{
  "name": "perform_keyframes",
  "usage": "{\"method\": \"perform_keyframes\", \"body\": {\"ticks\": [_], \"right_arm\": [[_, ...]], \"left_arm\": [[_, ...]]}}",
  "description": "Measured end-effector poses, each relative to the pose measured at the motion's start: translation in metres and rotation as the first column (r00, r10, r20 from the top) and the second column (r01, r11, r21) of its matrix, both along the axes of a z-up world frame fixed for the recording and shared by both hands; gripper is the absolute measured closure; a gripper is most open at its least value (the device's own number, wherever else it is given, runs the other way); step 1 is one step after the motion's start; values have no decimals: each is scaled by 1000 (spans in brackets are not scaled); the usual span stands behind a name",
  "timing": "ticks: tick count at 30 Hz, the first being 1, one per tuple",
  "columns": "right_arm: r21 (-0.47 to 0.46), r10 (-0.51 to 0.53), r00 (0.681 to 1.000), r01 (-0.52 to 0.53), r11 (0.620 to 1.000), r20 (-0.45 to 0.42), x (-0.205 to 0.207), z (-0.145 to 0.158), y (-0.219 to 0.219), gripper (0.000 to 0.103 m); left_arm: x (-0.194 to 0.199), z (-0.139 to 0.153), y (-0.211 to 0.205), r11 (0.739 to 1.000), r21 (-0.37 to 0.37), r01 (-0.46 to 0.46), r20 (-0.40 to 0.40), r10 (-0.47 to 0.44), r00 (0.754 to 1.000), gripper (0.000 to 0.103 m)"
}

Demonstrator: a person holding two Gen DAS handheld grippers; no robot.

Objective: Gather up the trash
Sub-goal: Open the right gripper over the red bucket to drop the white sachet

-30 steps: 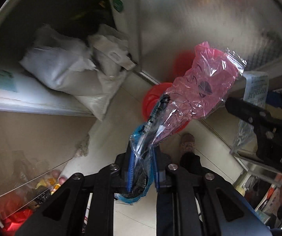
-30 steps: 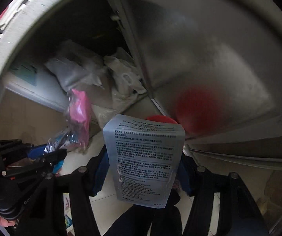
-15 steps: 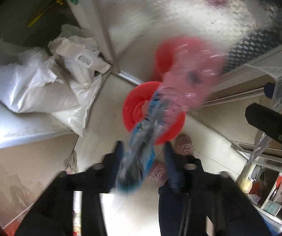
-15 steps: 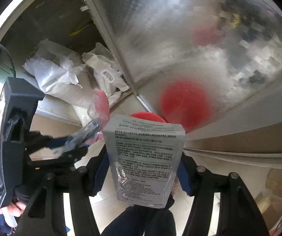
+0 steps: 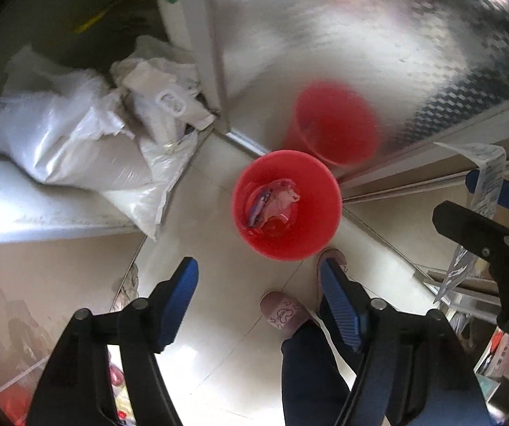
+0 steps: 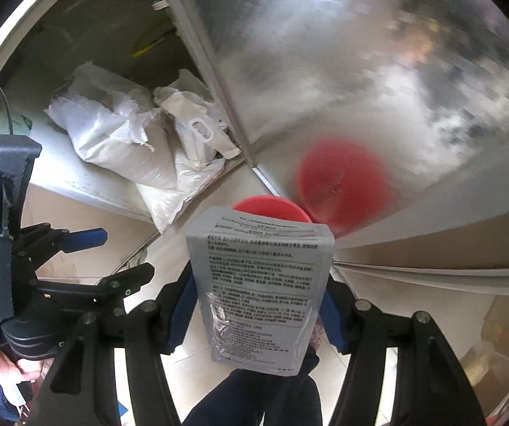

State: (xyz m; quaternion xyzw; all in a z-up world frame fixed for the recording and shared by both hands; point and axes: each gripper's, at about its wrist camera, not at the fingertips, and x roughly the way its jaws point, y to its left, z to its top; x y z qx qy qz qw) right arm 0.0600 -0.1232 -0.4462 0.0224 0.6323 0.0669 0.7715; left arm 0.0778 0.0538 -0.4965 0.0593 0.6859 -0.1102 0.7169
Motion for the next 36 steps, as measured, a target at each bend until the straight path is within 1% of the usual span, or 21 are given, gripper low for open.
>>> {"method": "perform_keyframes", "body": {"ticks": [1,2,4,7,8,9,12,14,17,22,23,25,29,30,32,36], "right_arm": [[4,9,1000,-9,1000,0,1,-2,3,44],[6,19,1000,-19,1000,-1,2,-3,6,44],[10,37,999,-37,999,-2,3,-5,10,44],[11,65,998,-65,998,-9,4,-10,18,44],[12,73,997,-73,997,-12,5,-12,20,44],[13,81,997,-81,997,-14,6,-14,22,44],[12,104,994,-104,994,-19,9,-20,27,44],[9,114,993,-114,993,-25,10,-22,29,44],[2,130,991,-130,992,-25,12,-25,32,44],[-36,160,987,-160,987,-3,16,-29,35,44],[-59,175,985,-175,983,-3,17,-31,36,42],[-93,188,982,-188,978,-4,20,-34,37,23],[-88,198,980,-199,976,-14,19,-33,35,17],[-92,204,979,-204,975,-17,19,-33,35,14],[-87,206,978,-207,975,-18,16,-30,34,13],[-74,218,976,-219,973,-14,10,-14,34,12]], "left_arm": [[-1,0,5,1000,-9,-23,2,23,1000,25],[-1,1,11,999,-21,-49,3,49,999,19],[-2,0,20,997,-31,-78,0,78,997,19],[-4,-1,29,995,-20,-103,7,103,995,12],[-5,-2,31,995,-9,-104,10,104,995,7],[-6,-2,33,995,6,-102,14,102,995,0],[-7,-4,36,995,26,-100,18,100,995,0],[-6,-5,39,995,13,-99,12,99,995,0],[-5,-5,46,994,13,-109,6,108,994,0],[-3,-8,49,993,9,-122,-1,122,993,0],[-3,-8,49,992,10,-123,-1,123,992,0],[-3,-8,49,992,16,-123,0,123,992,0],[-7,-4,51,991,20,-135,5,135,991,0],[-8,-3,52,990,20,-141,5,141,990,0],[-10,2,53,989,23,-148,10,147,989,0],[-17,27,55,988,37,-152,35,150,988,0]]}}
